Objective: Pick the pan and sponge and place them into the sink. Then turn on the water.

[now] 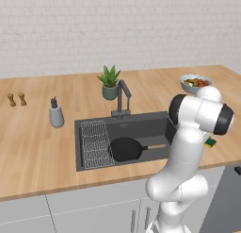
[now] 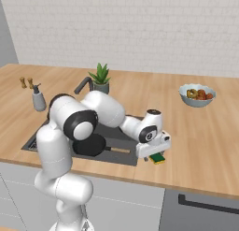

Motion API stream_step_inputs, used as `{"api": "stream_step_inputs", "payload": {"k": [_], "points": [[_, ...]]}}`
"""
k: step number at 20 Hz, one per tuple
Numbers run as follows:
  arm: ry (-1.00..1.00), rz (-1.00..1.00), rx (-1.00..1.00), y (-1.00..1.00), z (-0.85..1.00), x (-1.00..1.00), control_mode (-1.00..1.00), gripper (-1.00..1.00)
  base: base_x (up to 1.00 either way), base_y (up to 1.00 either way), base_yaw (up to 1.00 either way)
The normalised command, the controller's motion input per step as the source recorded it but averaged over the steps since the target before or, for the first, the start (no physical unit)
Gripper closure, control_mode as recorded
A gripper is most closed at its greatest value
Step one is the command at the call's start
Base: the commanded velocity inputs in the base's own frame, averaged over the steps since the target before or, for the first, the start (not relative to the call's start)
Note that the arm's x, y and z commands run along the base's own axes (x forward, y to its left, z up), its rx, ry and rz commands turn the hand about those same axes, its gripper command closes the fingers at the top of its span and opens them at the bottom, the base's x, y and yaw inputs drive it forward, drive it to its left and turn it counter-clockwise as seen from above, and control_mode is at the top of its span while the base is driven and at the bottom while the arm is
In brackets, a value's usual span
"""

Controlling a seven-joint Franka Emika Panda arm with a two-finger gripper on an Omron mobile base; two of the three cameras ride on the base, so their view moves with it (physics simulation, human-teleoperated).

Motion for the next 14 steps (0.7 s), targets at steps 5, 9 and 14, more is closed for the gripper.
{"api": "stream_step_inputs", "payload": {"k": [5, 9, 14], "points": [[-0.03, 0.00, 0.00, 0.00, -0.27, 0.01, -1.00, -1.00, 0.00, 0.00, 0.00], [0.00, 0.00, 0.00, 0.00, -0.24, 0.01, -1.00, 1.00, 0.00, 0.00, 0.00], [-0.01, 0.00, 0.01, 0.13, -0.03, 0.05, -1.00, 1.00, 0.00, 0.00, 0.00]]}}
